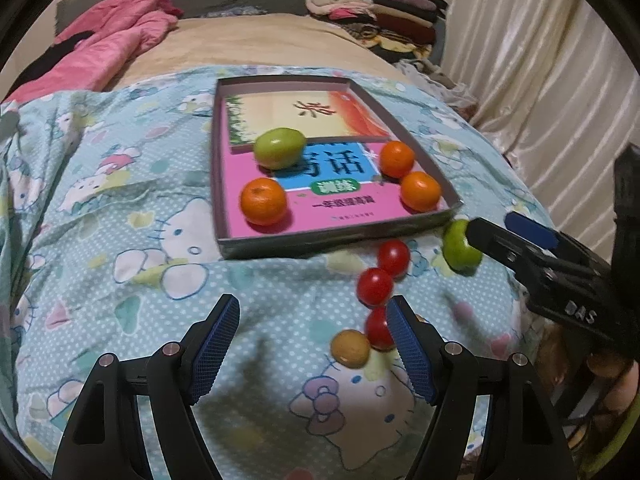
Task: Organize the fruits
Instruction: 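Move both grippers back toward the fruit on the bedspread, then close the right gripper on the green apple while the left gripper reaches the cherry tomatoes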
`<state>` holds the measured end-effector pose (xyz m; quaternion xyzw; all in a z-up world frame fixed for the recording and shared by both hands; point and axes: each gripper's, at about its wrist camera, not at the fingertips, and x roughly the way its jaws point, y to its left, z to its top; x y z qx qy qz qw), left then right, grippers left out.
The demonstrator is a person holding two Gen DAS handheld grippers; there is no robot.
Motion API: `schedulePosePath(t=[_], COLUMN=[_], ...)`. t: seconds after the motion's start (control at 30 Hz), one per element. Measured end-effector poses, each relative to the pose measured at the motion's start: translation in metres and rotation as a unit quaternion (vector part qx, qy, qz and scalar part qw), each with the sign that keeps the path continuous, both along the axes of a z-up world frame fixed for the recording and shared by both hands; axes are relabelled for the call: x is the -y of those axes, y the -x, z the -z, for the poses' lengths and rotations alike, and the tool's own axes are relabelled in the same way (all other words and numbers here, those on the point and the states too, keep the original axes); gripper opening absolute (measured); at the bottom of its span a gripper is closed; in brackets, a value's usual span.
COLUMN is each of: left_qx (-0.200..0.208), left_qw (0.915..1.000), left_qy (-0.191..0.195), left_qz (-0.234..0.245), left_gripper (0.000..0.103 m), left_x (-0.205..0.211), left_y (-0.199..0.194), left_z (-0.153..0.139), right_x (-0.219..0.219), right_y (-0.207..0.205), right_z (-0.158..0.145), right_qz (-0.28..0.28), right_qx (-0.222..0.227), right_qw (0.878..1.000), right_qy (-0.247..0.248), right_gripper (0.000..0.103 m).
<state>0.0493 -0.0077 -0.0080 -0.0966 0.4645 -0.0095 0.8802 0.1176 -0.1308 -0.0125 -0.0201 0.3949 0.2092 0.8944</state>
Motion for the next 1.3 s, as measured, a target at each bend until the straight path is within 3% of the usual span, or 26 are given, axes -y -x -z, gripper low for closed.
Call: schedulePosePath(t=[0.37,0.7,0.87,1.2,1.3], left_qx=[-0.034,-0.045,-0.044,-0.05,-0.055], left_qw=[0.9967,0.9906,0.9888,0.9895,0.9887], left_qy=[-0.02,-0.033,-0.048,-0.021,-0.016], left_qz=[0.072,0.125,0.134,0.134,0.139], left_gripper=[0.077,0.058,0.057,0.054,0.054], left_x=[0.032,0.048,0.05,0.04,0.039], left_y=[-0.001,-0.007,-0.014,-0.024,-0.027], left_z=[0.015,0.026,0.031,0.036,0.038], right_x=[0.009,0.017,0.022,0.016,0.014], right_y=[-0.01,-0.021,-0.026,-0.035,-0.038], right_z=[0.013,0.029,0.038,0.052,0.056], right_qz=[0.028,0.058,0.065,0.049,0.045], right_qx=[-0.032,-0.071,-0.091,-0.117,-0.122], right_qw=[0.999,0.995,0.994,0.992,0.991], right_qy=[0.01,0.025,0.021,0.027,0.031], right_gripper=[0.088,0.088,0.088,0.052,0.045])
